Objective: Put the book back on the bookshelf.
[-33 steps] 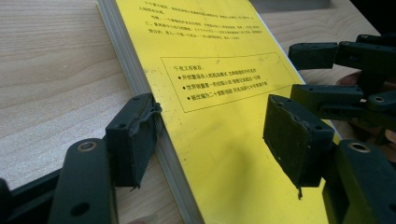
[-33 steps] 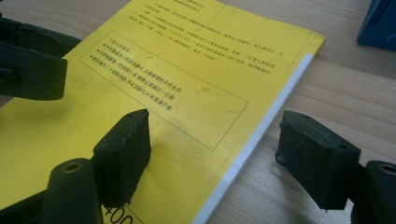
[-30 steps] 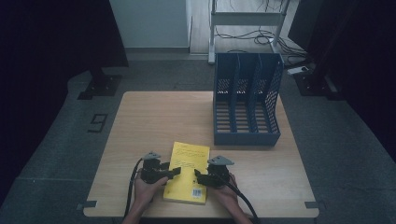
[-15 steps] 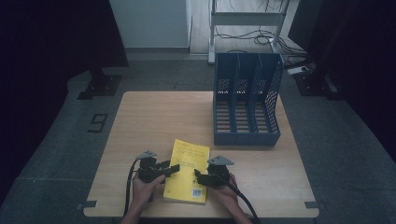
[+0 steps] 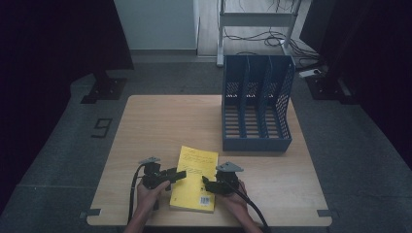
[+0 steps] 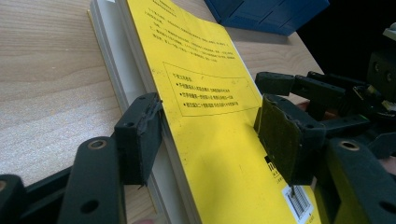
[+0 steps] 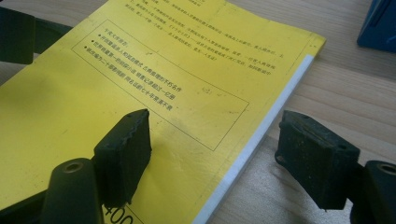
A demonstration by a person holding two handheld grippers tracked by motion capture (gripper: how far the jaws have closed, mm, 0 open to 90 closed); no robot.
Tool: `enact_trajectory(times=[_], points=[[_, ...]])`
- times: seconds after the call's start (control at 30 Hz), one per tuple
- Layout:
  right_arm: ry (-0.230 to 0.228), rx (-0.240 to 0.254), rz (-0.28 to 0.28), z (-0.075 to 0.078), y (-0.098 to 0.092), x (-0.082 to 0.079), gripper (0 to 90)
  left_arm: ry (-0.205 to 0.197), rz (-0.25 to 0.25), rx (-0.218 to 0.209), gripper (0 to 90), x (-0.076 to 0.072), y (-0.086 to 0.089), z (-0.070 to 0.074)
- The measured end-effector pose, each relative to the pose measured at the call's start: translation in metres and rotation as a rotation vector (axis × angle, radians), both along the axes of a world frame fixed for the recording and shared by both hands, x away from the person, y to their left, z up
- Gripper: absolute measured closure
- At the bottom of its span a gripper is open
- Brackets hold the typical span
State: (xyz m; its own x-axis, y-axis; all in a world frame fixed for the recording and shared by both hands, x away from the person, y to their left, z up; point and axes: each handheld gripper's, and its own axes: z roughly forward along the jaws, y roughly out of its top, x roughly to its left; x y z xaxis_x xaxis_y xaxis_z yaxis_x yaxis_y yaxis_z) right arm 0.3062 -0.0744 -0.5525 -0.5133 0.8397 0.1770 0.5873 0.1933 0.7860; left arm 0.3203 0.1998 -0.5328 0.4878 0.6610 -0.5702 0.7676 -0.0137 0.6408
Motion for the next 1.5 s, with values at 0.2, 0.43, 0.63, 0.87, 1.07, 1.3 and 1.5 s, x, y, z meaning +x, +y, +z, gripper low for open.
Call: enact_trajectory(times=[0.2, 0.43, 0.63, 0.87, 1.07, 1.3, 1.5], points=[[0.000, 0.000, -0.001, 0.000, 0.000, 0.000, 24.9, 0.033, -0.009, -0.051, 38.6, 0.003, 0.003, -0.003], [0.000, 0.000, -0.001, 0.000, 0.000, 0.000, 24.9, 0.042, -0.012, -0.008, 38.2, 0.004, 0.002, -0.004], [0.000, 0.000, 0.000, 0.000, 0.000, 0.000, 24.9, 0.083, -0.025, -0.071, 37.6, 0.007, 0.006, -0.005], [0.001, 0.000, -0.001, 0.000, 0.000, 0.000, 24.8, 0.098, -0.019, -0.037, 37.6, 0.007, 0.004, -0.007], [-0.002, -0.003, -0.002, 0.000, 0.000, 0.000, 24.8, 0.099, -0.012, 0.008, 37.4, 0.006, 0.001, -0.006], [-0.002, -0.003, -0.004, 0.000, 0.001, 0.000, 24.7, 0.094, -0.008, -0.010, 36.7, 0.007, 0.001, -0.004], [-0.002, -0.002, -0.003, 0.000, 0.000, 0.000, 24.7, 0.042, -0.023, -0.033, 37.7, 0.002, -0.003, 0.007]])
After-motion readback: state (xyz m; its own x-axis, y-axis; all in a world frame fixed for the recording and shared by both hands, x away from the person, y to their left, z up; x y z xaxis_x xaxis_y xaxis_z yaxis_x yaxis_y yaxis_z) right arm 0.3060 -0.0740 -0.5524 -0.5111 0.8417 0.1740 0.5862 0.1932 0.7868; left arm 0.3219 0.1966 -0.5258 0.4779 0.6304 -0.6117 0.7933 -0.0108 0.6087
